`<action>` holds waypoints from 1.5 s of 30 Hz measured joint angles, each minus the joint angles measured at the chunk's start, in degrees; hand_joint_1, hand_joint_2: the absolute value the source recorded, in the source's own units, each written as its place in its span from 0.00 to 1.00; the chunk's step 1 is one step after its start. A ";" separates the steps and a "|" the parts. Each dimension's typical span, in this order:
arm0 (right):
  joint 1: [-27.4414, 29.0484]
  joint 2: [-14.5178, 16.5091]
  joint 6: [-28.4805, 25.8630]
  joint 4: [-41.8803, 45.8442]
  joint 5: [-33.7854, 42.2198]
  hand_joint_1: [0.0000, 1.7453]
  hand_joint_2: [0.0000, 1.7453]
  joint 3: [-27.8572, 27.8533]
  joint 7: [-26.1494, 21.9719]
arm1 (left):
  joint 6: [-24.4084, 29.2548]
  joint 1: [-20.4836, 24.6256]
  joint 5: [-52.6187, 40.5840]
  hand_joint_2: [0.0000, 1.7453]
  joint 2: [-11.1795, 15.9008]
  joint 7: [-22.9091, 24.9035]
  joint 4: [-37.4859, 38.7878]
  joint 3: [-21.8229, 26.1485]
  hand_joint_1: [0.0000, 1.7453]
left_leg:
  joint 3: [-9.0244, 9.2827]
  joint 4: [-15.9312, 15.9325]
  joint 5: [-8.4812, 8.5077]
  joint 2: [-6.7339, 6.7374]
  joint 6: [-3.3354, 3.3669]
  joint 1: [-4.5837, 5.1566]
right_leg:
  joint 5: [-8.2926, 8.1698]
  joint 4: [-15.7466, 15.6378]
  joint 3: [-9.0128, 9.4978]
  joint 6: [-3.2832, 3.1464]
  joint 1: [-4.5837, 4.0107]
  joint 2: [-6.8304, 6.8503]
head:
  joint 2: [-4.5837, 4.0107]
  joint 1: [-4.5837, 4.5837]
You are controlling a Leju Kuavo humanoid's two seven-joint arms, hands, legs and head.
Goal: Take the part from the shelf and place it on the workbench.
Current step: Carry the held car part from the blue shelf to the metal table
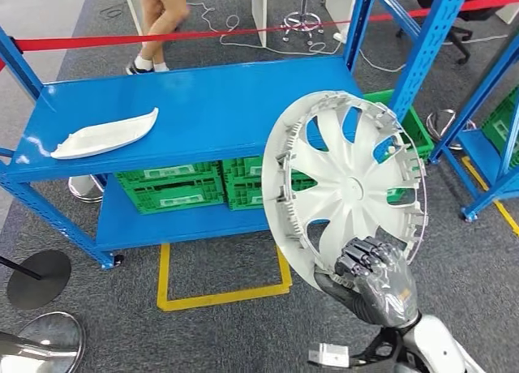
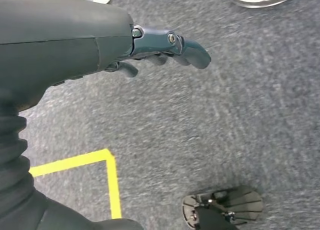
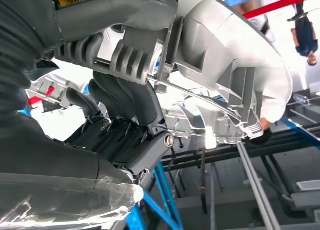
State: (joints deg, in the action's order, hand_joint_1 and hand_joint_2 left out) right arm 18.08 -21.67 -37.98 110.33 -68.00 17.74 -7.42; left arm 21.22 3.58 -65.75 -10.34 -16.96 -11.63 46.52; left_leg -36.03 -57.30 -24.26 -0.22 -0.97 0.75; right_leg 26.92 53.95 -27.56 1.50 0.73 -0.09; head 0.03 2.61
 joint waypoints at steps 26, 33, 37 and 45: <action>-3.67 2.82 1.24 -3.88 0.83 1.00 1.00 -0.51 -0.45 | -0.94 0.19 0.43 1.00 1.06 0.33 0.00 1.40 0.00 | 0.85 2.45 3.81 -0.10 1.56 0.43 | 3.11 1.40 2.37 1.36 -0.47 0.00 | 0.01 0.31; -3.68 3.06 1.97 -3.93 1.51 1.00 1.00 -1.04 -0.38 | -0.94 -0.19 0.46 1.00 1.19 0.32 0.00 1.61 0.00 | -3.47 -10.06 -7.64 -0.18 -0.80 -0.13 | -1.15 1.42 -2.56 -1.24 -0.26 0.38 | -0.01 -0.07; -3.67 3.21 2.57 -3.94 1.45 1.00 1.00 -1.07 -0.40 | -0.94 -0.03 0.44 1.00 1.20 0.33 0.00 1.61 0.00 | 0.00 -13.19 -4.91 -0.17 -0.96 -0.32 | -3.90 2.43 -6.97 -0.87 -0.23 0.49 | -0.01 -0.07; -3.41 3.36 3.41 -4.16 -0.31 1.00 1.00 -1.31 -0.06 | -0.90 0.26 0.40 1.00 1.25 0.56 0.00 1.71 0.00 | 9.78 3.50 -3.54 -0.03 1.94 -0.18 | -6.01 3.72 -10.90 1.33 -0.15 0.43 | -0.01 0.26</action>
State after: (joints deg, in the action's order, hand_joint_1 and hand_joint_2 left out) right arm 14.66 -18.32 -34.57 106.17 -68.31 16.44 -7.48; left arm 20.33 3.83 -65.35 -9.09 -16.39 -11.63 48.23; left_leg -26.25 -53.80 -27.80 -0.25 0.97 0.56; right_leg 20.91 57.67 -38.46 2.84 0.58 0.33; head 0.02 2.87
